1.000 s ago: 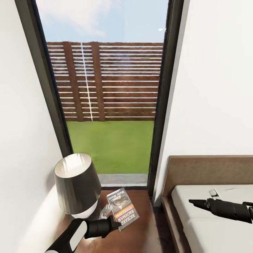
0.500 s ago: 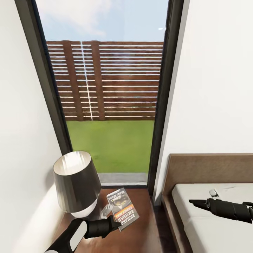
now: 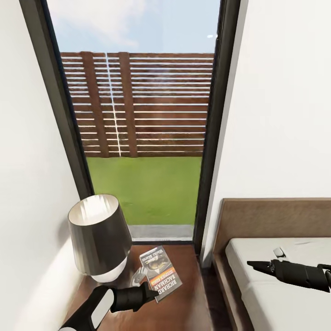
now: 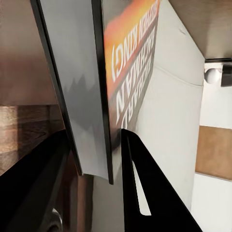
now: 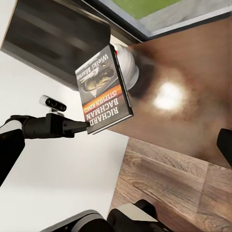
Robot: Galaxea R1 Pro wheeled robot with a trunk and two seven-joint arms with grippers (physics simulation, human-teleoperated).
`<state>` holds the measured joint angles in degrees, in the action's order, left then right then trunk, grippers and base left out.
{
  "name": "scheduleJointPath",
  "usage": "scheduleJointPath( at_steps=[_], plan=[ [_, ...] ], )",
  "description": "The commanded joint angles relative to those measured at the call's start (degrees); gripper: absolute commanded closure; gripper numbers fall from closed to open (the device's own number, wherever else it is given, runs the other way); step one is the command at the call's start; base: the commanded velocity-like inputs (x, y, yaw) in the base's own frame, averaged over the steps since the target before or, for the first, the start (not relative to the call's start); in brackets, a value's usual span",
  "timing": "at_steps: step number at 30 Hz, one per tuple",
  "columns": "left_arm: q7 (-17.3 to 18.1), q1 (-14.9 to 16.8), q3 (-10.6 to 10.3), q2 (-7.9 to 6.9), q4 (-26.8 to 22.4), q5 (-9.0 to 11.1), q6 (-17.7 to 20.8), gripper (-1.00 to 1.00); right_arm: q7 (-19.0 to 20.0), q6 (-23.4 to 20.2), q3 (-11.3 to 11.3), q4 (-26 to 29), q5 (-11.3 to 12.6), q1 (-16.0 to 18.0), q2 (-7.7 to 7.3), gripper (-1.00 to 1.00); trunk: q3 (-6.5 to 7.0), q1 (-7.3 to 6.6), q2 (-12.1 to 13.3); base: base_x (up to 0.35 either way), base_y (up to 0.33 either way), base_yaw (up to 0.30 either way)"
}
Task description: In the bedroom, move the book from the bed onto either nightstand, and place the two sandals side by side next to the bed.
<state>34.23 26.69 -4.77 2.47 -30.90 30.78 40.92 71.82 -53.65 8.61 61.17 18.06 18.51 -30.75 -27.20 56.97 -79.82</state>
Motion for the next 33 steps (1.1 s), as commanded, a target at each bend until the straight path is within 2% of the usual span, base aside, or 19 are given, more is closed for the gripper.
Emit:
scheduleJointPath(
  at_steps=[1,7,17,33],
  plan=[
    [0.0,0.0,0.0,-0.01,0.0,0.4,0.4,1.00,0.1,-0.3,0.0,0.0,0.1,0.0,-0.01,-1.00,-0.25,0.22,-0.5,0.000,0.000,0.000],
    [0.0,0.0,-0.1,-0.01,0.0,0.4,0.4,1.00,0.1,-0.3,0.0,0.0,0.1,0.0,-0.01,-1.00,-1.32,1.54,-2.9,0.000,0.000,0.000],
    [0.0,0.0,0.0,-0.01,0.0,0.4,0.4,1.00,0.2,-0.1,0.0,0.1,0.1,0.0,-0.01,-1.00,-1.32,1.54,-2.9,0.000,0.000,0.000],
    [0.0,0.0,0.0,-0.01,0.0,0.4,0.4,1.00,0.0,-0.1,0.0,0.0,0.1,0.0,-0.01,-1.00,-4.20,5.06,-9.3,0.000,0.000,0.000]
  ],
)
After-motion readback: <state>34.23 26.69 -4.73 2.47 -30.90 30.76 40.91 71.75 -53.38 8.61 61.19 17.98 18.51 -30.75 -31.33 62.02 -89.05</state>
